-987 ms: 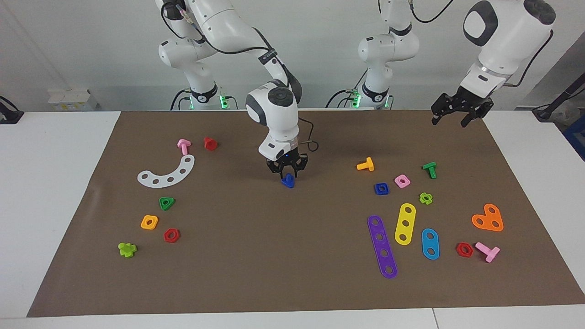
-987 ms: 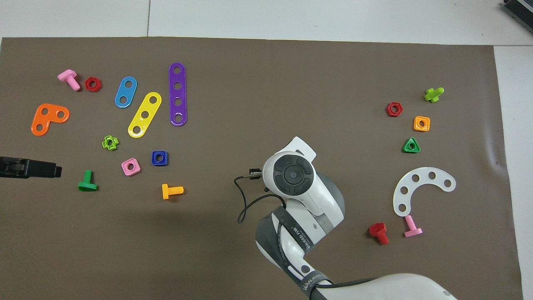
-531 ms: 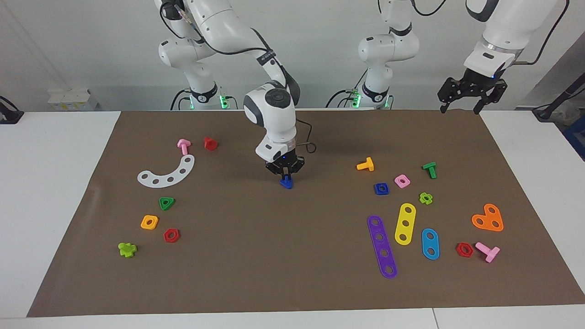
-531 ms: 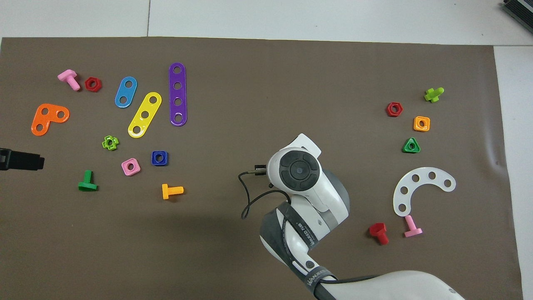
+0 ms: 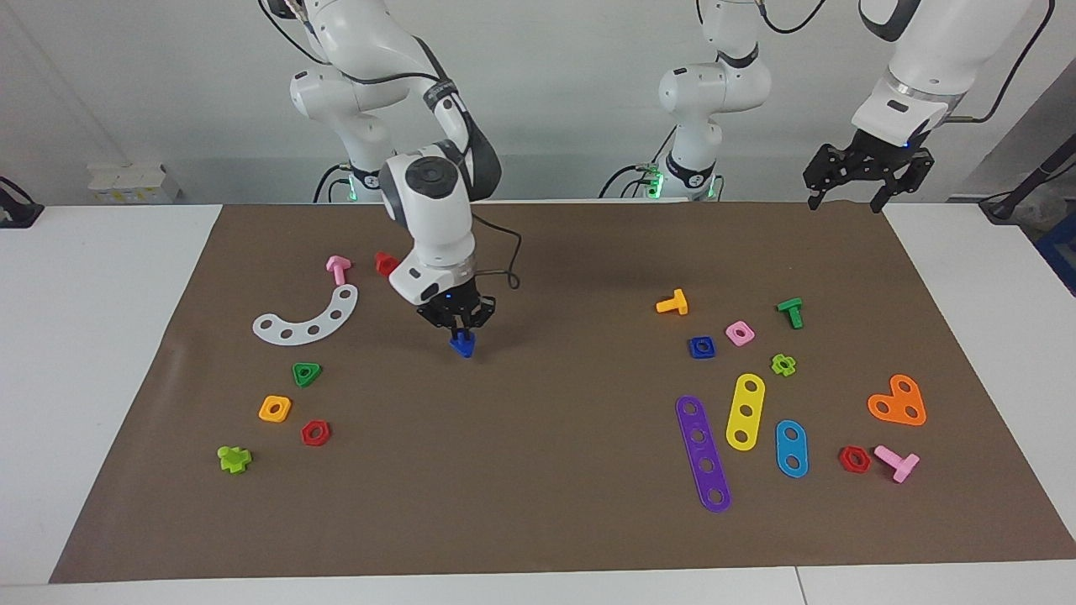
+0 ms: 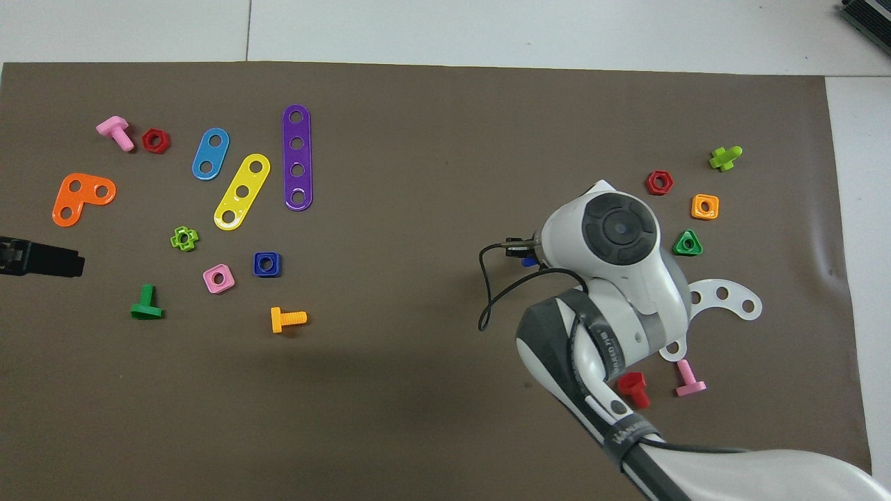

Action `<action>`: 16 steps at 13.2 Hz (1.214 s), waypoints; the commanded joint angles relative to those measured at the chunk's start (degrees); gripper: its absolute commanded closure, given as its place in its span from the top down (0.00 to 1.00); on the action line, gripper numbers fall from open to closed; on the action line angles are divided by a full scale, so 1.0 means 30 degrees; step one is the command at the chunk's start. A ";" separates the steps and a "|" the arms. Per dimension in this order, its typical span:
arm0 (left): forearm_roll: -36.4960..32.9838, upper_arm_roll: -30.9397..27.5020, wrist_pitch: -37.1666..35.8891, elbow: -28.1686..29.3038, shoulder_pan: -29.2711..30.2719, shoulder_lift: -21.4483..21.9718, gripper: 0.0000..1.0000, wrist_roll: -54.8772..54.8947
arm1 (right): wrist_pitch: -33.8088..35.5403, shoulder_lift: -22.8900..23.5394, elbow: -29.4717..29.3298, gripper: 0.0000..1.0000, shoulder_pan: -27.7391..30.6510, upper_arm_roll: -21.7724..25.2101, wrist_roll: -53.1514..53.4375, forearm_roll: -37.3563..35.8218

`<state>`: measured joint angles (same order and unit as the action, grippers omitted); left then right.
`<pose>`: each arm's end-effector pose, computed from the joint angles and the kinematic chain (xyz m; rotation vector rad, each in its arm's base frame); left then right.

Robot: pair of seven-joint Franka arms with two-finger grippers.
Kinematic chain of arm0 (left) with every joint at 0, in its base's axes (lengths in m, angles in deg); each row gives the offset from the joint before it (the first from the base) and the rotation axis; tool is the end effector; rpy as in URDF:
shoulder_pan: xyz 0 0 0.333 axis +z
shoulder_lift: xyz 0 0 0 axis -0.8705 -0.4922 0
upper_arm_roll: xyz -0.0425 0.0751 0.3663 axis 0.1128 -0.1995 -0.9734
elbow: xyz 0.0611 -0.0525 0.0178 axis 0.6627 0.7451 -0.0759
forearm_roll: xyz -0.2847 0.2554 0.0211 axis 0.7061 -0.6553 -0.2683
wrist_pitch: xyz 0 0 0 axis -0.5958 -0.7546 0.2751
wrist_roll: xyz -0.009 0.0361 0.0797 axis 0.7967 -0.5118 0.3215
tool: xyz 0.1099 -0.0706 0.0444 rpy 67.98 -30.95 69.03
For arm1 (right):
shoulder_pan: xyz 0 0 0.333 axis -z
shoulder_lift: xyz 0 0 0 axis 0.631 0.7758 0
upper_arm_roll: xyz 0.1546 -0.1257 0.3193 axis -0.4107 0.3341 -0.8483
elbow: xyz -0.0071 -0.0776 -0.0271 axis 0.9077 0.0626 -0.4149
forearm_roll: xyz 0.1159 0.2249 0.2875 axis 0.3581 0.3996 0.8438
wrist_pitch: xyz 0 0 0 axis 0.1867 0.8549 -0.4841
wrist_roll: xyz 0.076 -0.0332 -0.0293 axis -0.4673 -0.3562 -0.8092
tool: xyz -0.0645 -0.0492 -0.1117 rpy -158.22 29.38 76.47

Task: Unscrew and place screws in storage area
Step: 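Carry the blue bolt with the right gripper beside the green triangle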

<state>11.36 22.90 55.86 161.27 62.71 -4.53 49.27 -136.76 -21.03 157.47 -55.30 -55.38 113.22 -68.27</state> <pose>0.4896 -0.0127 0.6588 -3.1059 0.2826 -0.0221 0.5692 0.2019 0.4080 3.1364 -0.0671 0.1349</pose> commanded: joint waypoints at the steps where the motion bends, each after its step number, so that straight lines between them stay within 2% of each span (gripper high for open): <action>1: 0.0615 -0.0160 0.0197 0.0175 -0.0207 0.0140 1.00 -0.0177 | -0.0346 -0.0600 0.1298 0.00 0.2221 -0.0231 -0.2690 0.0146; 3: 0.0885 -0.0161 0.0606 0.0466 -0.0147 0.0169 1.00 -0.0178 | -0.0434 -0.0600 0.1533 0.00 0.3863 -0.0260 -0.5297 0.0323; 6: 0.0885 -0.0161 0.0844 0.0324 -0.0263 -0.0092 1.00 -0.0265 | -0.1135 -0.0336 0.1913 0.00 0.5419 -0.0231 -0.7383 0.1142; 8: 0.1146 -0.0161 0.0087 -0.1398 -0.0352 -0.1144 1.00 -0.0265 | -0.1574 -0.0220 0.2294 0.00 0.5919 -0.0231 -0.7914 0.1144; 9: 0.1352 -0.0161 -0.0470 -0.1697 -0.0352 -0.1207 1.00 -0.0294 | -0.2332 -0.0219 0.2615 0.00 0.5950 -0.0231 -0.8148 0.1144; 13: 0.1324 -0.0219 -0.0124 -0.0588 -0.0178 -0.0739 1.00 -0.0324 | -0.3390 -0.0190 0.3378 0.00 0.6185 -0.0231 -0.8150 0.1144; 14: 0.1324 -0.0219 -0.0124 -0.0587 -0.0032 -0.0739 1.00 -0.0208 | -0.3423 -0.0190 0.3409 0.05 0.6156 -0.0231 -0.8092 0.1144; 15: 0.1324 -0.0335 -0.0124 -0.0616 0.0028 -0.0739 1.00 -0.0149 | -0.3307 -0.0190 0.3322 0.74 0.6039 -0.0231 -0.7918 0.1144; 16: 0.1237 -0.0365 -0.0182 -0.0616 0.0115 -0.0739 1.00 -0.0206 | -0.3248 -0.0219 0.3234 0.97 0.6067 -0.0231 -0.7916 0.1144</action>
<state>14.52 22.19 56.16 159.16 62.52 -7.16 48.95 -145.44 -21.03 166.46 -37.94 -55.37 90.64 -66.04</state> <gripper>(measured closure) 0.000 0.744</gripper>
